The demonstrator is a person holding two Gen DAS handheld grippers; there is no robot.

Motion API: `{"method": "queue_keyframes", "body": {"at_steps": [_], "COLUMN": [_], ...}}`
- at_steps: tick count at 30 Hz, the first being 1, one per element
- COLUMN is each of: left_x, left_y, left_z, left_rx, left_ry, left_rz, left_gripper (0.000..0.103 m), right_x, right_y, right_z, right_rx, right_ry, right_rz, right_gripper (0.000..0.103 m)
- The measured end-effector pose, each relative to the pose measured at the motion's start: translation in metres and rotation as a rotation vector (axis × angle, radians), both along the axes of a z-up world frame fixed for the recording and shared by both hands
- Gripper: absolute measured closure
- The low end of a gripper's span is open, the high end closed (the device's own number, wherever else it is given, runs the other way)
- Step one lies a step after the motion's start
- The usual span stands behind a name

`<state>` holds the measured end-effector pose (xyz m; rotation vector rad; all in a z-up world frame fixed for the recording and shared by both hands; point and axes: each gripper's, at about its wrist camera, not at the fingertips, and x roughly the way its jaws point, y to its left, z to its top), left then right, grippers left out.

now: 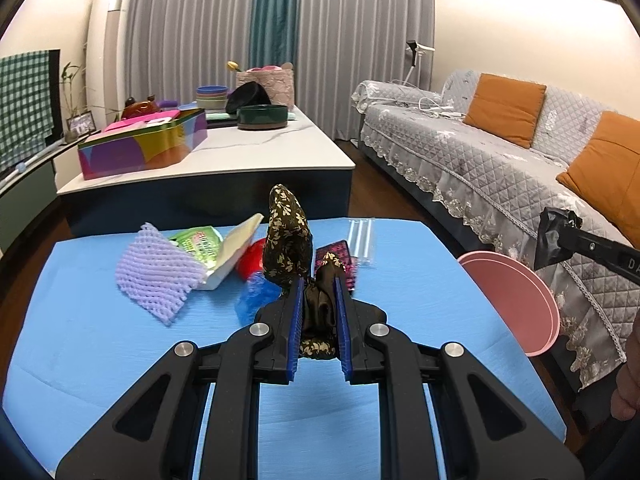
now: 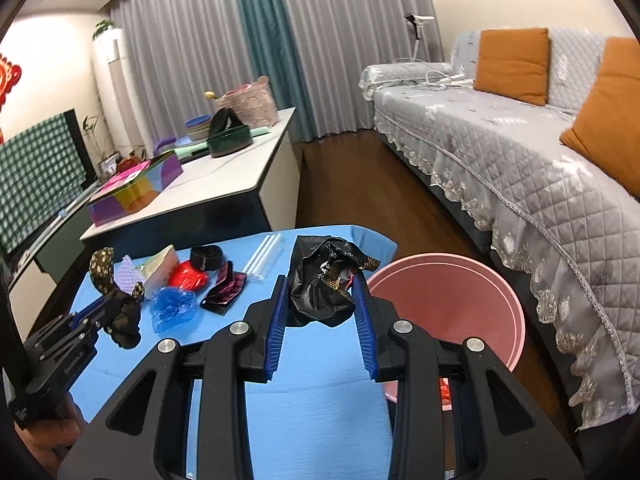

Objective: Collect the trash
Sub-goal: 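Carry the black scraps toward the pink bucket with both tools, then open both tools over the pink bucket to drop the black scraps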

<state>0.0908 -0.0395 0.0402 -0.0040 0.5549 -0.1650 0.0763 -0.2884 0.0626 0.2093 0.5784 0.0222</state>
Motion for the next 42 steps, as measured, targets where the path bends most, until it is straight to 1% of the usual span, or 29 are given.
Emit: {"method": "queue_keyframes", "body": {"at_steps": [2,8,15,25,42], "left_x": [0.002,0.002,0.001,0.001,0.016], "left_y": [-0.004,-0.023,-0.045,-0.066,-0.109], "left_z": [-0.001,-0.001,0.001,0.006,0.022], "left_rx": [0.001,0.008,0.008,-0.005,-0.004], "left_ry": [0.003,-0.013,-0.026,-0.022,-0.051], "left_rz": [-0.007,-0.047,-0.106,-0.159,-0.264], "left_gripper": [0.087,0.087,0.087,0.087,0.087], "right_x": [0.0,0.002,-0.002,-0.002,-0.003], "right_y": [-0.007,-0.03,-0.046,-0.055,-0.074], "right_z": [-0.001,-0.006,-0.009,-0.008,-0.013], "right_rx": [-0.008,0.014,0.001,-0.011,-0.01], "right_ry": [-0.008,-0.007,-0.013,-0.019,-0.02], "right_rz": [-0.016,-0.07,-0.098,-0.115,-0.156], "right_gripper": [0.07,0.07,0.07,0.07,0.07]}}
